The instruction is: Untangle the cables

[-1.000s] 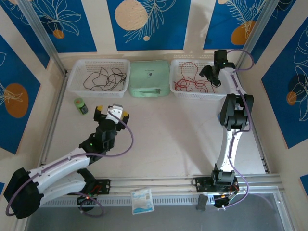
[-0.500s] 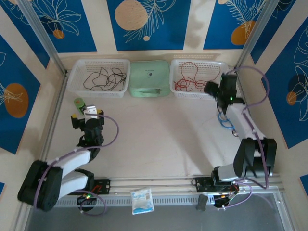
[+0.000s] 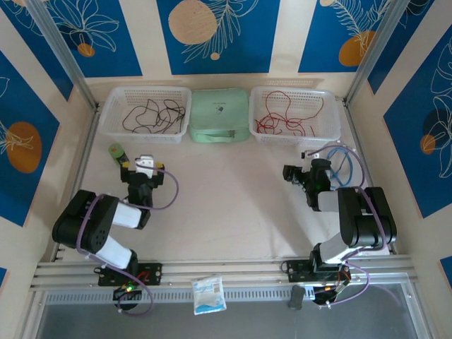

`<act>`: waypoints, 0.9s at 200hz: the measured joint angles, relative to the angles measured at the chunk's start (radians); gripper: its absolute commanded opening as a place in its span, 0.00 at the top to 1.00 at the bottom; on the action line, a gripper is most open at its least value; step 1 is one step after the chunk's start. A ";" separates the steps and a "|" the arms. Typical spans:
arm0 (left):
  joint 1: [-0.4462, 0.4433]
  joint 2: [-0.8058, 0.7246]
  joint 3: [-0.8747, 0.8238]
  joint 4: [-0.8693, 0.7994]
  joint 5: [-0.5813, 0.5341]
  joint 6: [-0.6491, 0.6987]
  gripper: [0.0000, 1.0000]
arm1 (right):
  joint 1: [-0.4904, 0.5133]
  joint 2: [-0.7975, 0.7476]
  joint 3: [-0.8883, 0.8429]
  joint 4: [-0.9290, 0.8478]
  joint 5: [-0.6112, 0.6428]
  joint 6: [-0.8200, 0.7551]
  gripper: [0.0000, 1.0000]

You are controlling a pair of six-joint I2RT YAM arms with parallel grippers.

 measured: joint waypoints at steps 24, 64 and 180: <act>0.082 0.021 0.017 -0.027 0.124 -0.042 0.00 | -0.002 -0.009 -0.071 0.177 -0.010 -0.011 0.07; 0.106 0.023 0.045 -0.075 0.193 -0.084 0.00 | 0.014 -0.012 -0.128 0.301 0.014 -0.018 0.01; 0.107 0.023 0.084 -0.149 0.193 -0.106 0.00 | 0.024 -0.007 0.014 0.167 0.130 -0.003 0.01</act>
